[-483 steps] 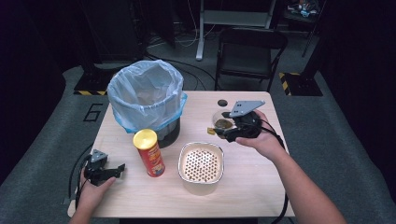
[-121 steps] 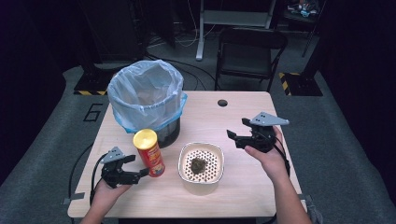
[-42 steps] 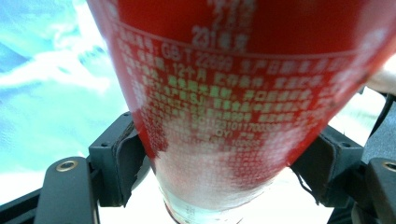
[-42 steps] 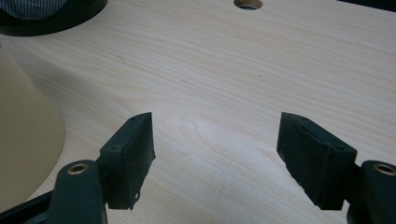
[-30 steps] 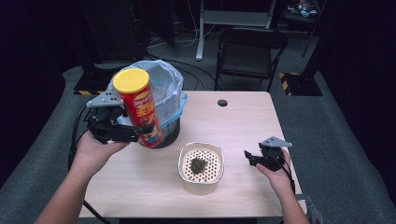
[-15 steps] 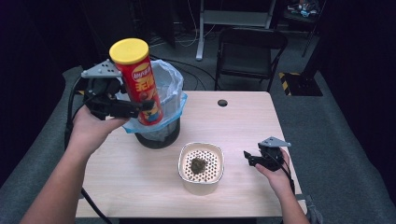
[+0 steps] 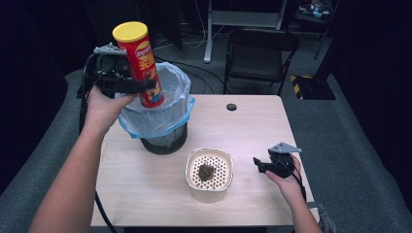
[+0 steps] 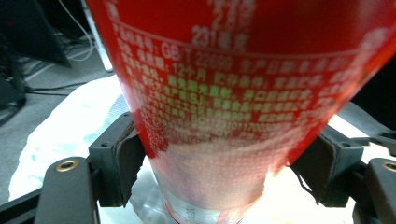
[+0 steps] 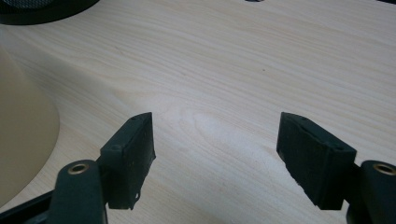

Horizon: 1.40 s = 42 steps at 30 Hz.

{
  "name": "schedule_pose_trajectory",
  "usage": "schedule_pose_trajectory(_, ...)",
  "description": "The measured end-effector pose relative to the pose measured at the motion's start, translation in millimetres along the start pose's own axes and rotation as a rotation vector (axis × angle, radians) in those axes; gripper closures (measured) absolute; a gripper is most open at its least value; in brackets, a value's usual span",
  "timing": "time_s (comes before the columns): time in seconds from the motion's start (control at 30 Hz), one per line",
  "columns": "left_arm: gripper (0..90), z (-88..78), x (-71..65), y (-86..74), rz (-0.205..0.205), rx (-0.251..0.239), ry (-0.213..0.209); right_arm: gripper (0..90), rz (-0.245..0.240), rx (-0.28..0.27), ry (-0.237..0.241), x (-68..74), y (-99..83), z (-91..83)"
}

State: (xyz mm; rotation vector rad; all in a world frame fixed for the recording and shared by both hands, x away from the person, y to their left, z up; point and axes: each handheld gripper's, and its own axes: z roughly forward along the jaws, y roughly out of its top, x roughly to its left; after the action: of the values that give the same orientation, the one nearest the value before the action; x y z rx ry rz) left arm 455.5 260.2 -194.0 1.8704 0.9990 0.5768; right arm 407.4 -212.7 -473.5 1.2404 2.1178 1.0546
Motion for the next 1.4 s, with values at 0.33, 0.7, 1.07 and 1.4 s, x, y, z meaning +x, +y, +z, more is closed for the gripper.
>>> schedule_pose_trajectory(0.33,24.0,38.0,19.5,-22.4,-0.048,0.022,0.075,27.2,-0.006,0.012,0.005,2.3,-0.9,3.2)
schedule_pose_trajectory(0.7,23.8,61.4,38.8,-40.6,-0.088,0.109,0.089,27.2,-0.020,0.022,0.009,2.5,-1.9,6.1)
schedule_pose_trajectory(1.07,12.4,64.7,45.5,-39.6,-0.135,0.152,0.088,27.2,-0.020,0.025,0.012,4.5,-1.7,7.1)
schedule_pose_trajectory(1.4,15.3,38.6,43.8,-44.1,-0.100,0.126,0.073,27.2,-0.025,0.022,0.015,4.0,-1.8,6.5)
